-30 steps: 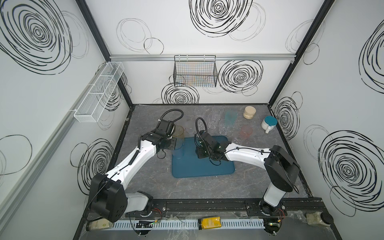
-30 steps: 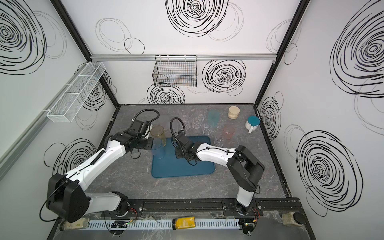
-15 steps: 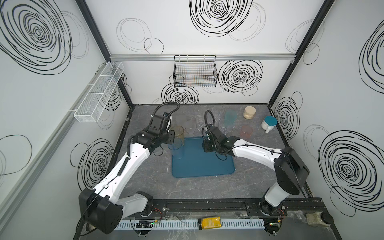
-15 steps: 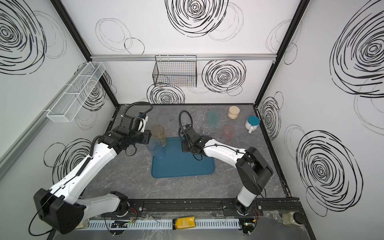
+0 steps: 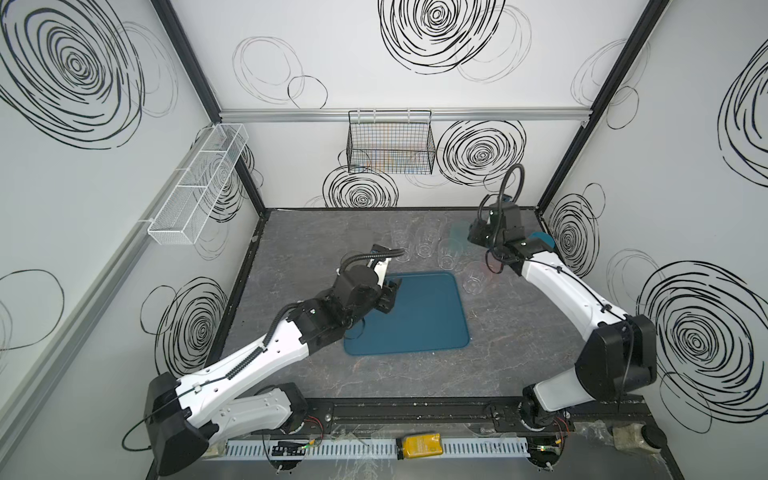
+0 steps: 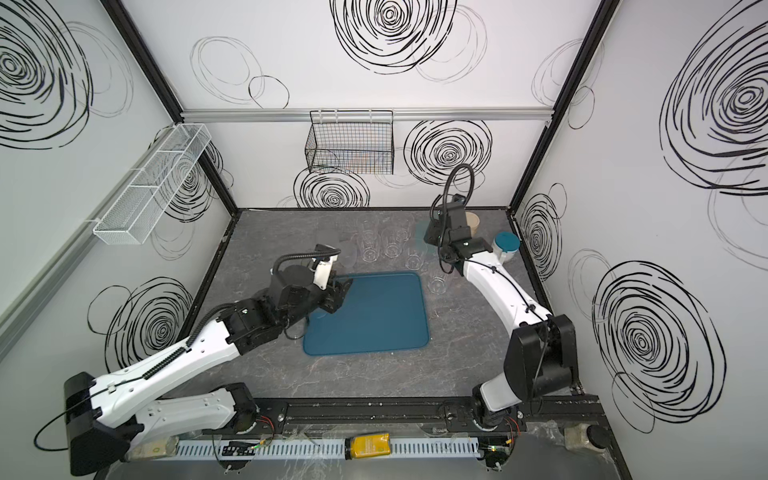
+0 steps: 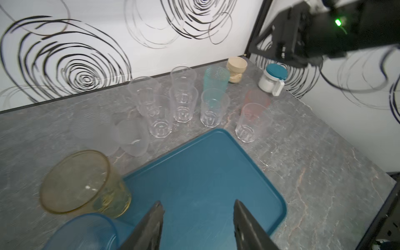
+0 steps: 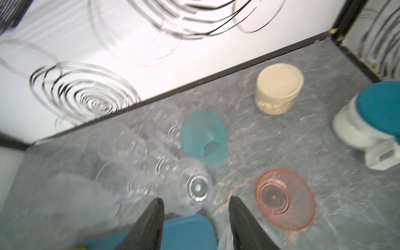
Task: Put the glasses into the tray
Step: 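Grasp the teal glass rim with the right gripper while the left gripper releases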
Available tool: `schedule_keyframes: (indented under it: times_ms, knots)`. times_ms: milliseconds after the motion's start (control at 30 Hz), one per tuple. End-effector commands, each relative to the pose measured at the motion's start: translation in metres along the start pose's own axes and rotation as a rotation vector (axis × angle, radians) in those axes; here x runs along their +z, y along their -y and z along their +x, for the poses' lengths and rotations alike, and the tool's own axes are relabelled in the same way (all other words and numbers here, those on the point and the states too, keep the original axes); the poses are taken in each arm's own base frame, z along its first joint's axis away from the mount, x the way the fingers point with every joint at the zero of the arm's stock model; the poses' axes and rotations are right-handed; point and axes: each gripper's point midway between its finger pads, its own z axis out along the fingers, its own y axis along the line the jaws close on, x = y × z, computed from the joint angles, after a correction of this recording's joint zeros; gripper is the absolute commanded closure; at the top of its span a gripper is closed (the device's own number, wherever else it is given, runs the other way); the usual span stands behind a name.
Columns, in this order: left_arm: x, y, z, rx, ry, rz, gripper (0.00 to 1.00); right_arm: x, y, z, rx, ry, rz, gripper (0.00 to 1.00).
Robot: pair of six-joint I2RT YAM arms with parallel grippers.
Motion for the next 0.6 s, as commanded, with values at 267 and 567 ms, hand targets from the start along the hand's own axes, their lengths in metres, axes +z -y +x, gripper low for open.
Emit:
schedule_keyframes:
  times_ms: [267, 567]
  knots:
    - [0.010, -0.015, -0.001, 0.102, 0.169, -0.134, 0.16, 0.085, 0.029, 0.005, 0.135, -0.185, -0.070, 0.40]
    - [0.005, -0.023, 0.003, 0.085, 0.195, -0.085, 0.09, 0.112, 0.014, 0.025, 0.142, -0.258, -0.101, 0.43]
